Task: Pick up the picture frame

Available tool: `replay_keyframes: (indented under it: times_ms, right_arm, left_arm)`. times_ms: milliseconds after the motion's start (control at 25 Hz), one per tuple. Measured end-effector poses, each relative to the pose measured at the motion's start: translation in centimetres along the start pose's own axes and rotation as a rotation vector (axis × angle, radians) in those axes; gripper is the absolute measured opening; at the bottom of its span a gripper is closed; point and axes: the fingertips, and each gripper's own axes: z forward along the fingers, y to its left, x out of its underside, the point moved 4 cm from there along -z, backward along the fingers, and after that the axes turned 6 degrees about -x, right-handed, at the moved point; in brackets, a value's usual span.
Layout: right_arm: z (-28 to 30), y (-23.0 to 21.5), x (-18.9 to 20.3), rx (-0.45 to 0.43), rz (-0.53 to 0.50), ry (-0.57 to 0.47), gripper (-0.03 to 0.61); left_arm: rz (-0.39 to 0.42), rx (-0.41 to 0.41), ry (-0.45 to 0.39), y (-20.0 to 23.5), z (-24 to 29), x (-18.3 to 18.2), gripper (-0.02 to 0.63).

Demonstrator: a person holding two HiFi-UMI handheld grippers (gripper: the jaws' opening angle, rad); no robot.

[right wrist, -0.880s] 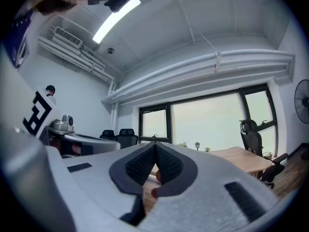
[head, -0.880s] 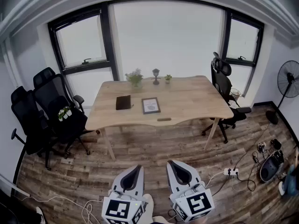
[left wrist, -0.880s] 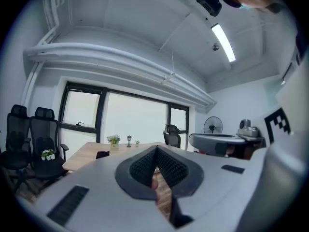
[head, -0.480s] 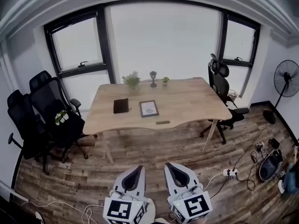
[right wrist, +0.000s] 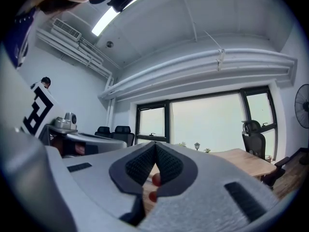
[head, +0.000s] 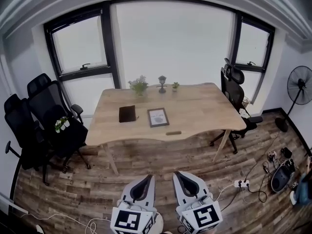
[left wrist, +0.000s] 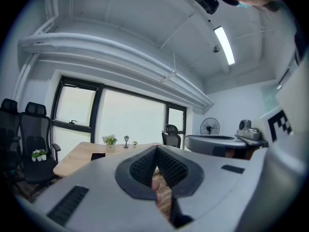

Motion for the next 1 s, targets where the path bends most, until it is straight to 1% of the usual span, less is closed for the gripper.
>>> replay_keyframes:
  times_ms: [200,520,680,880,1000]
  right_arm:
    - [3.3,-1.2,0.3,0.004,-0.022,0.015,-0.002]
    - [7.6,-3.5,0.6,0.032,-0.013,0.020,-0.002]
    - [9.5,-4.6,0.6,0.055,-0.005,0.015,-0.002]
    - [11.4,-5.9,0.5,0.091,-0.022,0.011,-0.002]
    - [12.3,-6.1,0.8,0.097,-0.005,0.009,-0.002]
  left_arm:
    - [-0.005,0.008,0.005,1.9,3.0,-0.2,0.003]
    - [-0.016,0.023,0.006,4.8,7.4,-0.7,0.003]
    - [-0.012,0.044,0.004,5.8,9.4,-1.1,0.003]
    - [-0.002,0.073,0.007,6.9,11.5,-1.4,0.003]
    - [-0.002,0.087,0.010,7.4,12.2,-1.4,0.003]
